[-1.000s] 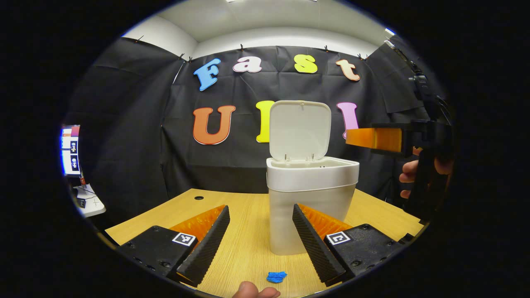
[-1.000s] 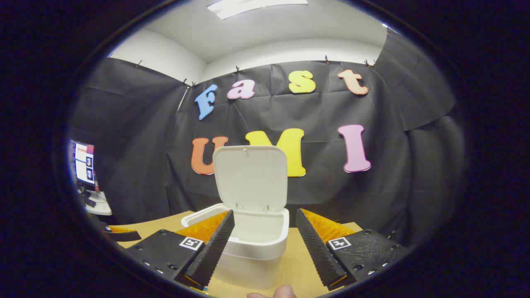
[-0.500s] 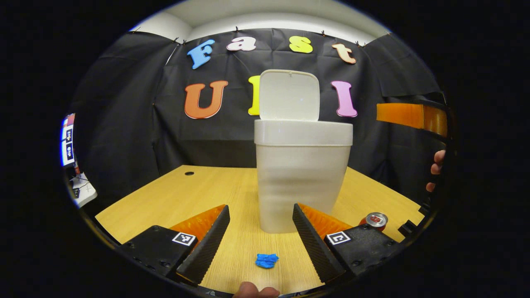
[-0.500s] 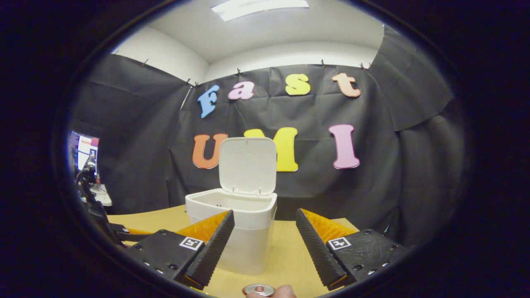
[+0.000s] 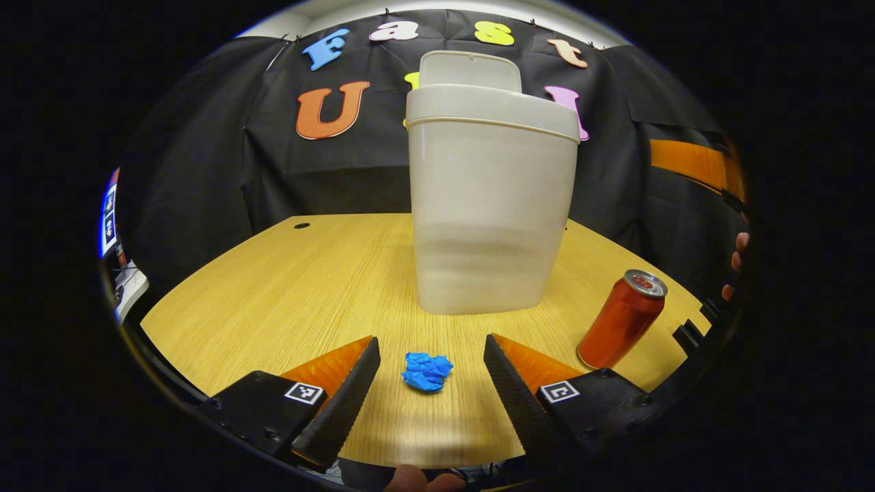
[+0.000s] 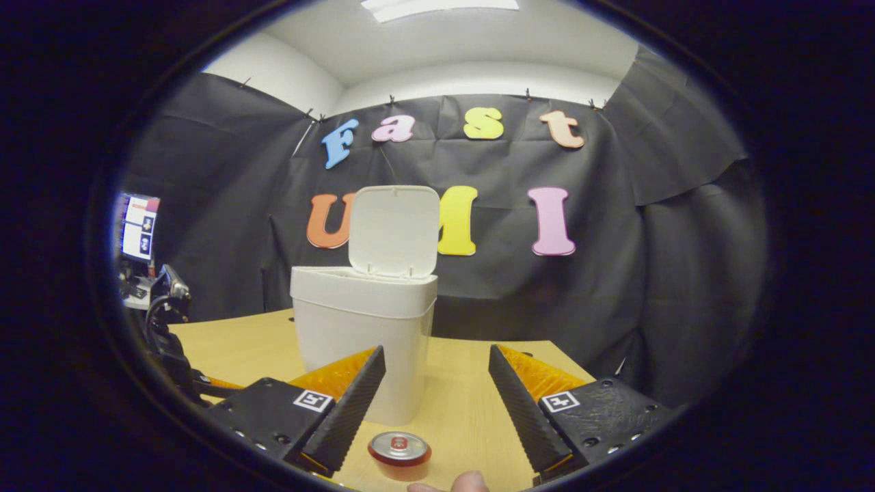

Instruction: Press the lid of the desktop garbage bin to open it, pick up the crumpled paper on the desktop and throw it into the bin, then pick up the pop can on the desktop and drop it into the bin, and finally close the garbage bin lid.

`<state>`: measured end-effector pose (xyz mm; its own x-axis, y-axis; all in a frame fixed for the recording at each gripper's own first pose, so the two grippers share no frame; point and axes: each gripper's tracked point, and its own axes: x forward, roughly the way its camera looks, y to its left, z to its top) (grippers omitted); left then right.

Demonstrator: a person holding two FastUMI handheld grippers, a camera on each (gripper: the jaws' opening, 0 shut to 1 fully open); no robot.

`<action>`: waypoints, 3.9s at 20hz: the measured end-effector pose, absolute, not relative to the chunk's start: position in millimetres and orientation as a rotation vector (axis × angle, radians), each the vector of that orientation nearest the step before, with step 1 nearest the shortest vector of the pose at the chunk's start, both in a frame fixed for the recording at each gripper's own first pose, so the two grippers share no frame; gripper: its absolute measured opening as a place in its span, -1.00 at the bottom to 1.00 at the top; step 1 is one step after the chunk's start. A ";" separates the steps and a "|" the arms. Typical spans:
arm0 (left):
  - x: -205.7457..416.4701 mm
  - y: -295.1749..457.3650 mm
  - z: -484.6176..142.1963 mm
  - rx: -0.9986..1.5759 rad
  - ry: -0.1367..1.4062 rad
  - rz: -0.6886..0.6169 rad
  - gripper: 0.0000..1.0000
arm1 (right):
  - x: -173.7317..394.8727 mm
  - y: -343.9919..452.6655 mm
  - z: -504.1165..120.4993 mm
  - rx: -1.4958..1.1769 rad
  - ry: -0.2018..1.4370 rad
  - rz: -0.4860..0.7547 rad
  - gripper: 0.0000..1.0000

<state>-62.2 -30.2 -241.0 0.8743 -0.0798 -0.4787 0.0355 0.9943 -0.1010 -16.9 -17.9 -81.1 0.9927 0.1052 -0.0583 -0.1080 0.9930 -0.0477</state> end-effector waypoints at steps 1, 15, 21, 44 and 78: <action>-63.1 -31.0 -249.7 -0.089 0.524 -0.063 0.97 | -17.2 -20.0 -90.0 -0.046 0.072 0.101 0.90; -64.2 -18.8 -284.4 -0.062 0.614 -0.024 0.63 | -31.9 -16.4 -138.0 0.021 0.171 0.102 0.91; -63.1 -14.2 -284.0 -0.064 0.612 -0.024 0.23 | -37.7 -2.9 -157.1 0.018 0.210 0.109 0.91; -38.7 31.1 -142.3 -0.111 0.259 0.036 -0.29 | -30.5 9.8 -218.9 -0.021 0.343 0.061 0.90; 94.5 -25.2 33.2 -0.108 0.011 -0.102 -0.29 | -32.1 -8.0 -218.2 0.164 0.434 0.117 0.62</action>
